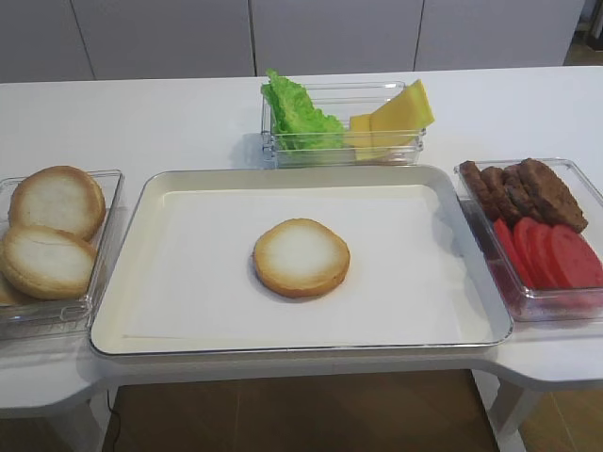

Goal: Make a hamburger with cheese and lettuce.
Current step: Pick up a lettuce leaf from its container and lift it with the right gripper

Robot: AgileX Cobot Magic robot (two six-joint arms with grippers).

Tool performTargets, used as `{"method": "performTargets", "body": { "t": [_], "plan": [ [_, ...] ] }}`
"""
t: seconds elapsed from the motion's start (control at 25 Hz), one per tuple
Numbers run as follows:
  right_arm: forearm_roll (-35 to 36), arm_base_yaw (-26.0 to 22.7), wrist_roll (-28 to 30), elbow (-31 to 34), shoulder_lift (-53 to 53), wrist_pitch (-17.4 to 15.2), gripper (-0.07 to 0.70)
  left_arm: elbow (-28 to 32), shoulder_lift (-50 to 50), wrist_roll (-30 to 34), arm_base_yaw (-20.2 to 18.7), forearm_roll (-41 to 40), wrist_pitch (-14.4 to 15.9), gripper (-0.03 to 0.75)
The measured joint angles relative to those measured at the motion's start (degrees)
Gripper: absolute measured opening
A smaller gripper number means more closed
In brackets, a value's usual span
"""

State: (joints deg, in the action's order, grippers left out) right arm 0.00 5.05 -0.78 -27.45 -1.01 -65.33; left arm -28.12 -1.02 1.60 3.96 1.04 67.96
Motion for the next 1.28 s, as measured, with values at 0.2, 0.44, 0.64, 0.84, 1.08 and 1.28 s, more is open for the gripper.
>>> {"method": "performTargets", "body": {
  "t": [0.2, 0.44, 0.64, 0.84, 1.08, 1.28],
  "plan": [
    [0.0, 0.0, 0.03, 0.0, 0.0, 0.0, 0.361, 0.0, 0.0, 0.0, 0.0, 0.0, 0.0, 0.478],
    [0.0, 0.0, 0.03, 0.0, 0.0, 0.0, 0.361, 0.0, 0.0, 0.0, 0.0, 0.0, 0.0, 0.478],
    [0.0, 0.0, -0.02, 0.0, 0.0, 0.0, 0.361, 0.0, 0.0, 0.0, 0.0, 0.0, 0.0, 0.478],
    [0.0, 0.0, -0.16, 0.0, 0.0, 0.0, 0.361, 0.0, 0.0, 0.0, 0.0, 0.0, 0.0, 0.478],
    [0.0, 0.0, -0.16, 0.0, 0.0, 0.0, 0.361, 0.0, 0.0, 0.0, 0.0, 0.0, 0.0, 0.478],
    [0.0, 0.0, -0.16, 0.0, 0.0, 0.0, 0.361, 0.0, 0.0, 0.0, 0.0, 0.0, 0.0, 0.478]
  ]
}}
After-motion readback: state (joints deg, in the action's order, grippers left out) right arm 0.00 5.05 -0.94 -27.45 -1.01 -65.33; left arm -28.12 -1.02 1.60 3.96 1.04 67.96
